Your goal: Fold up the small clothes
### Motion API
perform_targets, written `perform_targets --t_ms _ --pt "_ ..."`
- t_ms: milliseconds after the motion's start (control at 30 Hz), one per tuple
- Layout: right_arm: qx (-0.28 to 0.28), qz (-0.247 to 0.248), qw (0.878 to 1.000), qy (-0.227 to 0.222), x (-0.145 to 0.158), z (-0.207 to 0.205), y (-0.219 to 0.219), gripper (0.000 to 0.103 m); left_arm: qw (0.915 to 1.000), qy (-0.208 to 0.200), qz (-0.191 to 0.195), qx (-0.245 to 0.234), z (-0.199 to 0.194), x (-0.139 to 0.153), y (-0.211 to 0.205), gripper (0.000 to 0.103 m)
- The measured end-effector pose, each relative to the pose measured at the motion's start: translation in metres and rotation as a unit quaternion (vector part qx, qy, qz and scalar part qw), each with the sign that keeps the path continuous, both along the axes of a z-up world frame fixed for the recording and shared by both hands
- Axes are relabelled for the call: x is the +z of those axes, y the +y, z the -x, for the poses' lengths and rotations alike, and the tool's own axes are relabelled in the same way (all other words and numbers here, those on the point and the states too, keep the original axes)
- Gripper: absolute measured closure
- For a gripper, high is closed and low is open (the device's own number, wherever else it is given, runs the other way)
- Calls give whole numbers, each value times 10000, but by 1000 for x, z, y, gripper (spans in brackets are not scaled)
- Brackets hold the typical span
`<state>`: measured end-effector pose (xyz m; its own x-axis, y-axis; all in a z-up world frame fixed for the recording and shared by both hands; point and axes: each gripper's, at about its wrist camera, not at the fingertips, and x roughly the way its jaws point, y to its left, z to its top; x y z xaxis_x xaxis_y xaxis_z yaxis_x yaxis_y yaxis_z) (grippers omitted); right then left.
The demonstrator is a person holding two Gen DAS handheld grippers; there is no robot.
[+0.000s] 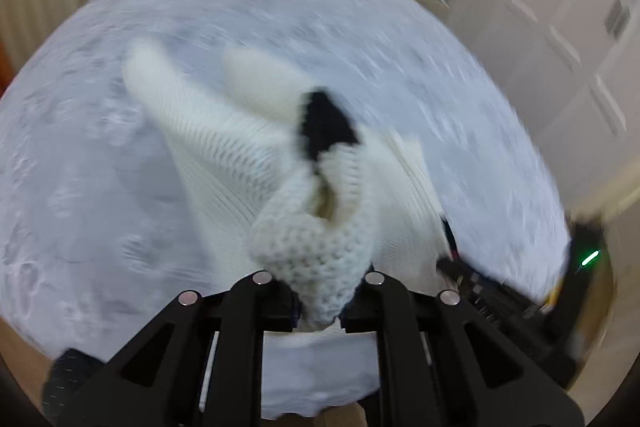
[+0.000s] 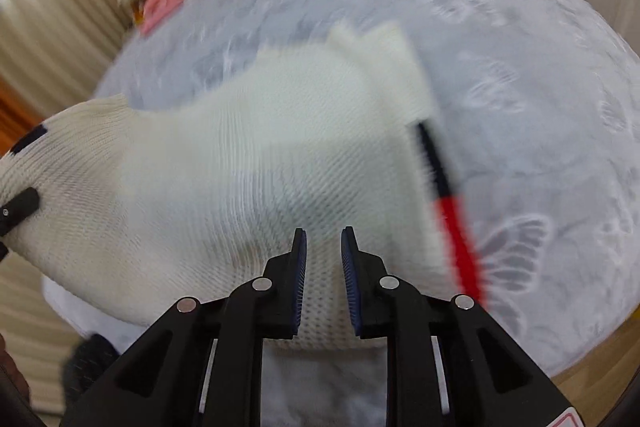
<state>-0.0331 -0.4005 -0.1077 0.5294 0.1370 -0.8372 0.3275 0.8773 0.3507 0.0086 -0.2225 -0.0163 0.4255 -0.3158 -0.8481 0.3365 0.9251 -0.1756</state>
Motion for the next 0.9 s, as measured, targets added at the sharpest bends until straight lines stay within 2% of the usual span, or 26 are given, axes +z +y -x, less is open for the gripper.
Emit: perform_targets --t_ms 33,67,100,133,200,233,267,367,433,467,567,633,700,733,767,800,833,900 --pt "-95 -3 9999 -82 7 7 -10 79 9996 157 -165 -140 5 -22 -20 81" --pt "-141 32 9998 -114 11 13 -19 73 9989 285 -276 -237 10 -39 -32 76" --pt "-151 81 9998 -118 11 16 -24 70 9977 483 -380 -299 20 -57 -41 76" --pt "-160 225 9996 -66 11 21 -31 70 9971 599 -305 -350 27 -63 -41 75" --pt "-155 383 9991 81 11 26 -39 69 9972 624 -44 -414 44 -63 -35 59" --pt "-125 323 9994 40 15 31 -44 69 9982 486 -55 -333 55 -58 -26 44" --pt "-83 234 9997 -29 18 33 -47 69 9990 354 -28 -276 64 -52 -16 37" --pt "253 -192 9993 -196 29 23 -43 57 9996 149 61 -221 79 -38 8 29" --pt "596 -490 9966 -301 33 2 -30 50 9999 160 47 -35 77 -29 27 28" --pt "756 -525 9952 -330 35 -9 -21 48 9998 168 51 21 75 -27 33 28" --pt "1279 -462 9903 -299 28 -50 9 32 9995 95 -86 276 65 -23 51 28" --pt "1428 -536 9883 2 7 -74 24 32 9990 130 -85 413 62 -24 64 28" --pt "1429 -566 9869 493 -18 -90 35 32 9983 183 -37 543 59 -25 77 28" --pt "1410 -462 9869 632 -27 -94 42 35 9980 200 -26 607 57 -26 83 28" --pt "1382 -397 9872 693 -27 -95 48 58 9976 207 -22 658 56 -26 87 28" --pt "1379 -601 9863 673 -20 -95 51 85 9972 214 8 710 55 -26 92 28" --pt "1322 -835 9864 503 -7 -93 50 86 9970 233 39 738 53 -26 96 28" --pt "1345 -988 9859 -136 35 -83 48 90 9965 275 102 780 50 -27 102 28"
